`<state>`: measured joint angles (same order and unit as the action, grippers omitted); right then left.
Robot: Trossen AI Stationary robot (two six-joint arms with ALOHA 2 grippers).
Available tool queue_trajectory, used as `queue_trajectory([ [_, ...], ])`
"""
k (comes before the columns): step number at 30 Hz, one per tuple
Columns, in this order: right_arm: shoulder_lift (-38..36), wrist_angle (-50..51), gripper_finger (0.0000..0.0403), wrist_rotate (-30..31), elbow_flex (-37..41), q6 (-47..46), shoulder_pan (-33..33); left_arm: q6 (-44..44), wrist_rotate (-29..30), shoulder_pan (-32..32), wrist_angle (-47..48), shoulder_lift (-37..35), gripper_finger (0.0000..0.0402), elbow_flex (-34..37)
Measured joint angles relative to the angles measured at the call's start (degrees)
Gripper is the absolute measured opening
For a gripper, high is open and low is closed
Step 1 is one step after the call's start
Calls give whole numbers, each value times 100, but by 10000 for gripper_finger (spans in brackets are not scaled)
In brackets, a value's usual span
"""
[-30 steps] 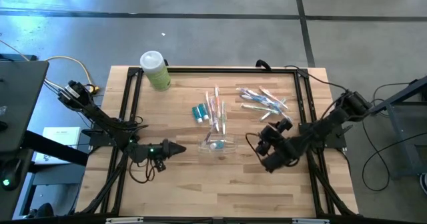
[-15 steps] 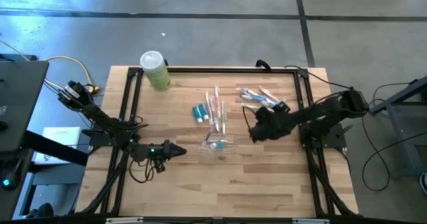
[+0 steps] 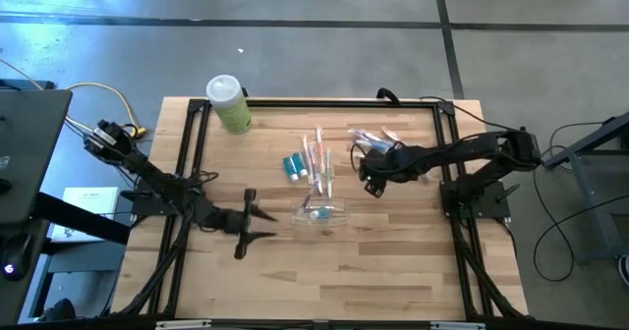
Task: Pick & Place toothbrushing station
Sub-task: Put the green toothbrush into the transparent organizer
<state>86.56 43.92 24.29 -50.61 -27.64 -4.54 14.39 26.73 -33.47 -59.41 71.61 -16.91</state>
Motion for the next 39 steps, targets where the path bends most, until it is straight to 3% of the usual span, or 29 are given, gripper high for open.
queue_trajectory([
  [6, 0, -426, 291, -303, 0, 813, -387, -1243, 197, 210, -44, 0, 156, 0],
  [10, 1, -632, 291, -351, 0, 847, -464, -1720, 202, 295, -45, 0, 156, 0],
  [23, 113, -1017, 291, -531, 0, 1056, -793, -1771, 206, 528, -40, 0, 156, 0],
  [39, 1255, -1783, 291, -487, -19, 1233, -1271, -1787, 202, 528, 164, 2, 156, 0],
])
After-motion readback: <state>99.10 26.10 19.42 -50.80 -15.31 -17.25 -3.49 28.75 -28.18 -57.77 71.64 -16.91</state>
